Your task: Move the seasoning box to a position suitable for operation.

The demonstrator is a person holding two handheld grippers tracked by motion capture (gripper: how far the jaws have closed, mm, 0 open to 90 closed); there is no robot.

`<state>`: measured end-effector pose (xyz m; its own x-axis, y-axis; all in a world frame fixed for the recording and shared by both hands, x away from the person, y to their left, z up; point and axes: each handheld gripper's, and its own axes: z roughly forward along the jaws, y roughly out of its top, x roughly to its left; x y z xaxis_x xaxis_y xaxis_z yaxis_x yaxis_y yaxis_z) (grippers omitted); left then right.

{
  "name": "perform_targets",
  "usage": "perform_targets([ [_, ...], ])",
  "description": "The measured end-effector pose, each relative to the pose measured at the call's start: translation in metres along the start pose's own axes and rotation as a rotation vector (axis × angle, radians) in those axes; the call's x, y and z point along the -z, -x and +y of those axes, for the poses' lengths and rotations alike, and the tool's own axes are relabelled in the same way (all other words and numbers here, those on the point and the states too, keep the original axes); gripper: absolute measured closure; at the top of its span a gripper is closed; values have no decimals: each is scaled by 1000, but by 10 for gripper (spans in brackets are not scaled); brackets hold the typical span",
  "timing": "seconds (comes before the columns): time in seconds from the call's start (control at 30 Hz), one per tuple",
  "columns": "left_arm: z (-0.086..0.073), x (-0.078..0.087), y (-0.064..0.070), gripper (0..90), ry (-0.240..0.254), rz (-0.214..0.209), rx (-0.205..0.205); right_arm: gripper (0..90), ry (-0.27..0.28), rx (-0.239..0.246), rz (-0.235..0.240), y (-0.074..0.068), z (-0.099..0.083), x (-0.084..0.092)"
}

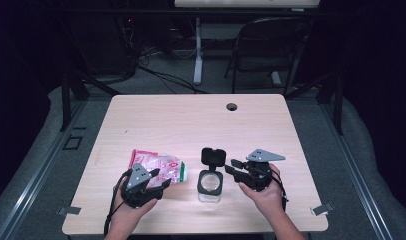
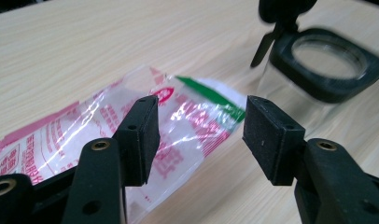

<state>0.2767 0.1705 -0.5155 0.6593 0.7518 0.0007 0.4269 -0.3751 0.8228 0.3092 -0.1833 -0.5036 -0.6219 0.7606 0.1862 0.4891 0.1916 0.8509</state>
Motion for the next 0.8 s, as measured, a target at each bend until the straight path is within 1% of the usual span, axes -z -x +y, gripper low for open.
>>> perform_targets([
  [0.03, -2, -3, -1, 456, -9, 4, -12, 628, -2, 2, 3, -1, 0, 1],
  [0.07, -2, -3, -1, 454, -9, 4, -12, 628, -2, 2, 3, -1, 0, 1],
  [0.1, -4, -6, -2, 454, -21, 4, -18, 618, 1, 17, 3, -4, -2, 1],
  [0.13, -6, -11, -4, 454, -41, -2, -6, 613, -1, 24, 2, -5, -2, 1],
  [0.2, -8, -14, -6, 454, -54, -8, 2, 607, 4, 32, 1, -6, -4, 1],
  [0.23, -8, -15, -7, 466, -54, -13, 4, 605, -7, 38, -2, -6, -5, 3],
  [0.3, -10, -18, -9, 506, -45, -28, 9, 600, 2, 34, -5, -5, -7, 3],
  [0.4, -12, -20, -9, 507, -57, -32, 0, 595, -1, 36, -6, -5, -8, 5],
  [0.47, -13, -21, -9, 487, -59, -36, -14, 593, -4, 44, -9, -6, -8, 5],
  [0.57, -15, -23, -9, 452, -77, -18, -26, 591, -5, 51, -8, -7, -9, 4],
  [0.6, -17, -24, -9, 431, -78, -16, -26, 590, -5, 50, -6, -7, -9, 4],
  [0.67, -18, -25, -10, 398, -81, -35, -20, 588, -8, 51, -6, -7, -9, 4],
  [0.73, -20, -26, -10, 358, -93, -28, -20, 586, -10, 51, -4, -7, -9, 3],
  [0.8, -22, -29, -10, 342, -94, -19, -22, 586, -9, 48, -5, -6, -9, 3],
])
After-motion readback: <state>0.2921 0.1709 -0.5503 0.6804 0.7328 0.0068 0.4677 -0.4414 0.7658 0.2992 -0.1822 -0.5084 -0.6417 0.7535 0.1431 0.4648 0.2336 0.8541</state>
